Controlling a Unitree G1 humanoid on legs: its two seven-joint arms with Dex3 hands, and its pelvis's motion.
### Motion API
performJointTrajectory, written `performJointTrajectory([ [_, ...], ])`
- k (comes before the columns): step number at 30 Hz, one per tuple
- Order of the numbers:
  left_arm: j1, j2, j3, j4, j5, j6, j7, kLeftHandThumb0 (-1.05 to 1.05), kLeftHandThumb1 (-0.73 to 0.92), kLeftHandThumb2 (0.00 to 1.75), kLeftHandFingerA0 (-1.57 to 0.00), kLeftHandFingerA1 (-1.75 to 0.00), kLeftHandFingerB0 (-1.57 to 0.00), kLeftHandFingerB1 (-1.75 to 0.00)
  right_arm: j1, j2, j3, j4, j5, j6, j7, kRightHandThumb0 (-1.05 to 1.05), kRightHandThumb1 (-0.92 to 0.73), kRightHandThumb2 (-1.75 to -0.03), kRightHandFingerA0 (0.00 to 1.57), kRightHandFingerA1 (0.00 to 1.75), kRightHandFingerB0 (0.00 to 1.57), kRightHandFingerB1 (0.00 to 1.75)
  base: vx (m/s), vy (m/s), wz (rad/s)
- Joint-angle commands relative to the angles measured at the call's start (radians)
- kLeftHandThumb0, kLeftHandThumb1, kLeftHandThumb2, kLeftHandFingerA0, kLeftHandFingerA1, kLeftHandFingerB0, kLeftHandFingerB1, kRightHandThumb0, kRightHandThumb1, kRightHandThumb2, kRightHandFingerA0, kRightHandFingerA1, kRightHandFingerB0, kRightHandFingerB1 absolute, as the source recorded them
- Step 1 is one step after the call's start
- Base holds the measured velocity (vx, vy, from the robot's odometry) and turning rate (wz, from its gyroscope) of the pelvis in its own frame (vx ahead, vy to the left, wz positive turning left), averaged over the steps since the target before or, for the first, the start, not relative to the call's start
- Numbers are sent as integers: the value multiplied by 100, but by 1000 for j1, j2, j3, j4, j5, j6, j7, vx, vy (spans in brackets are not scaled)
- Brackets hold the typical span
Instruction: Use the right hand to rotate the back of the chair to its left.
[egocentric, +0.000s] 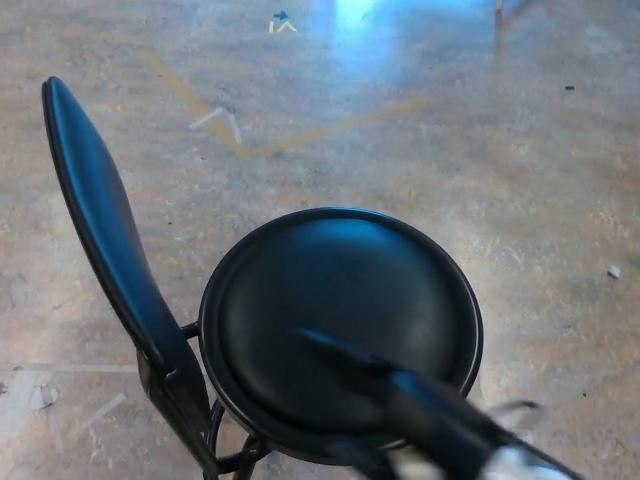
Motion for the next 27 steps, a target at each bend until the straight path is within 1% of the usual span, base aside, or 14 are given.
performJointTrajectory([
  [1, 23, -6, 6, 6, -24, -10, -10, -52, 49, 55, -56, -53, -56, -49, 168, -58, -238, 151, 138, -262, -210, -97, -58, -93, 0, 9, 0, 0, 0, 0, 0],
  [8, 24, -13, 10, 4, -27, -13, -22, -50, 50, 55, -56, -53, -56, -48, 193, -29, -441, 565, 210, -369, -351, -92, -65, -95, 0, 2, 0, 0, 0, 0, 0],
  [9, 22, -13, 10, 5, -27, -12, -21, -54, 40, 81, -55, -65, -47, -57, 175, -12, -460, 649, 213, -380, -384, -88, -62, -90, 0, 1, 0, 0, 0, 0, 0],
  [11, 20, -11, 4, 6, -19, -12, -14, -52, 49, 55, -56, -55, -57, -48, 141, 23, -492, 770, 235, -382, -418, -77, -57, -86, 0, 5, 0, 7, 0, 0, 0],
  [16, 19, -16, -2, 3, -10, -24, -6, -52, 48, 54, -58, -55, -59, -49, 64, 48, -524, 990, 231, -395, -470, -56, -48, -81, 0, 19, 0, 22, 0, 0, 0],
  [17, 18, -16, -4, 3, -8, -23, -5, -50, 49, 55, -55, -55, -58, -49, 49, 57, -527, 1034, 232, -371, -474, -47, -68, -61, 0, 17, 4, 22, 0, 0, 0],
  [18, 16, -14, -6, 4, -5, -21, -6, -50, 49, 54, -55, -54, -58, -49, 26, 74, -535, 1108, 238, -320, -478, -52, -53, -83, 0, 22, 1, 26, 0, 0, 0],
  [19, 15, -13, -5, 5, -7, -18, -6, -55, 40, 81, -56, -65, -51, -58, 15, 83, -544, 1146, 243, -308, -480, -48, -66, -69, 3, 15, 8, 23, 0, 0, 0],
  [21, 13, -12, -4, 6, -7, -15, -1, -53, 48, 56, -57, -54, -59, -49, 3, 92, -555, 1193, 246, -300, -483, -50, -71, -61, 0, 23, 7, 25, 0, 0, 0],
  [22, 13, -10, -7, 6, -3, -14, 4, -55, 40, 81, -56, -65, -49, -57, -4, 101, -571, 1220, 260, -294, -479, -46, -69, -63, 2, 20, 8, 24, 0, 0, 0],
  [23, 15, -9, -8, 7, -2, -13, 5, -53, 39, 82, -56, -65, -48, -57, -7, 109, -583, 1243, 269, -290, -475, -55, -56, -85, 0, 24, 4, 29, 0, 0, 0],
  [24, 19, -8, -8, 7, -1, -13, 3, -53, 39, 82, -56, -65, -48, -57, -8, 115, -593, 1264, 275, -283, -470, -55, -56, -85, 0, 24, 4, 29, 0, 0, 0],
  [25, 21, -7, -10, 7, 0, -15, 1, -51, 50, 55, -55, -53, -56, -48, -8, 117, -588, 1276, 263, -274, -479, -55, -58, -86, 1, 24, 3, 28, 0, 0, 0],
  [27, 25, -6, -10, 8, 0, -13, 1, -53, 50, 55, -56, -53, -57, -48, -10, 121, -605, 1302, 271, -281, -468, -55, -58, -87, 0, 24, 3, 28, 0, 0, 0],
])
